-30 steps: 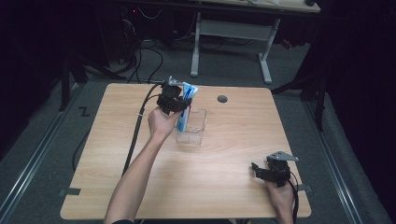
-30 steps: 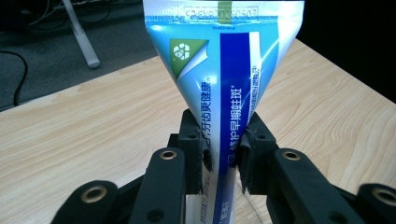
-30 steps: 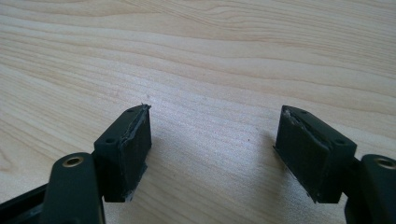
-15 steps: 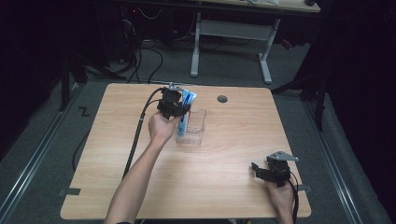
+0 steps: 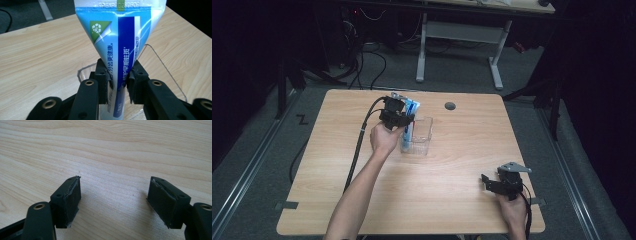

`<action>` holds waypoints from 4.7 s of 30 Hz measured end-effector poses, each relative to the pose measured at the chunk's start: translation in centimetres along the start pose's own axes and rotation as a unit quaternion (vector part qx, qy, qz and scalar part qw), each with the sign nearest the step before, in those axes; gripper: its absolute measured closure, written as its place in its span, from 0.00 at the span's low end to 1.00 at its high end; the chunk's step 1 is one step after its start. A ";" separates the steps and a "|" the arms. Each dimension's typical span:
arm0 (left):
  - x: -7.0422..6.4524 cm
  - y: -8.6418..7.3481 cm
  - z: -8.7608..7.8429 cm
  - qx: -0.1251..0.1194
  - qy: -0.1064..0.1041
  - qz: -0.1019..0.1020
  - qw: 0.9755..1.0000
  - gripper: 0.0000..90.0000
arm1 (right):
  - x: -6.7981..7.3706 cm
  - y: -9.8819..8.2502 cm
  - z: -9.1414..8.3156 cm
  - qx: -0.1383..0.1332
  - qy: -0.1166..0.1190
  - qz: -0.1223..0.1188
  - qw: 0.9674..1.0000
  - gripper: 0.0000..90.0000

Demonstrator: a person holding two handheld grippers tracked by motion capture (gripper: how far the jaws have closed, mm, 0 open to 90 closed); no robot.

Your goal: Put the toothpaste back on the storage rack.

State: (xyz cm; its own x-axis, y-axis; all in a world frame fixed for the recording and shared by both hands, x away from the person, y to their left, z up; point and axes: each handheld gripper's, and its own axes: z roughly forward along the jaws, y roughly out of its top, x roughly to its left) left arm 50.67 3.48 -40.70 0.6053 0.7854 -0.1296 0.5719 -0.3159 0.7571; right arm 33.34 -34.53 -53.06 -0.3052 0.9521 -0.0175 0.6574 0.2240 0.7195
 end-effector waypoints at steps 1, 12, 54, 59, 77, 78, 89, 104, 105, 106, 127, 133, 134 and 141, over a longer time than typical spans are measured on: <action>0.0 0.0 0.0 0.000 0.000 0.000 1.000 0.81 | 0.0 0.0 0.0 0.000 0.000 0.000 1.000 0.29; 0.5 -0.3 0.1 0.002 0.015 -0.009 1.000 0.77 | 0.0 0.0 0.0 0.000 0.000 0.000 1.000 0.29; 0.1 -1.9 -3.8 -0.040 0.037 0.024 0.998 0.45 | 0.0 0.0 0.0 0.000 0.000 0.001 1.000 0.29; 0.3 -2.4 -4.7 -0.048 0.035 0.020 0.998 0.45 | 0.0 0.0 0.0 0.000 0.000 0.001 1.000 0.29; 0.8 -3.5 -6.9 -0.058 0.022 0.003 0.998 0.45 | 0.0 0.0 0.0 0.000 0.000 0.001 1.000 0.29; 0.8 -3.5 -6.9 -0.058 0.022 0.003 0.998 0.45 | 0.0 0.0 0.0 0.000 0.000 0.001 1.000 0.29; 1.5 -4.9 -8.2 -0.066 0.028 -0.006 0.997 0.45 | 0.0 0.0 0.0 0.000 0.000 0.001 1.000 0.29; 2.0 -6.4 -9.5 -0.075 0.030 -0.017 0.997 0.44 | 0.0 0.0 0.0 0.000 0.000 0.001 1.000 0.29; 2.0 -6.5 -9.6 -0.075 0.031 -0.017 0.997 0.44 | 0.0 0.0 0.0 0.000 0.000 0.001 1.000 0.29; 2.0 -6.5 -9.6 -0.075 0.031 -0.017 0.997 0.44 | 0.0 0.0 0.0 0.000 0.000 0.001 1.000 0.29; 2.5 -8.6 -11.0 -0.087 0.035 -0.036 0.995 0.44 | 0.0 0.0 0.0 0.000 0.000 0.001 1.000 0.29; 2.5 -9.3 -11.4 -0.089 0.036 -0.039 0.995 0.44 | 0.0 0.0 0.0 0.000 0.000 0.001 1.000 0.29; 2.6 -9.4 -11.4 -0.089 0.036 -0.040 0.995 0.44 | 0.0 0.0 0.0 0.000 0.000 0.002 1.000 0.29; 2.5 -10.0 -11.8 -0.090 0.035 -0.043 0.994 0.44 | 0.0 0.0 0.0 0.000 0.000 0.001 1.000 0.29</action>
State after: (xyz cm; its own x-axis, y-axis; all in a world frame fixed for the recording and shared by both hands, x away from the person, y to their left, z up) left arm 39.94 14.94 -41.01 0.5152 0.8421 -0.1596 0.5074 -0.1496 0.8486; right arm 33.34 -34.52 -53.06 -0.3032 0.9528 -0.0158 0.6583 0.2214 0.7194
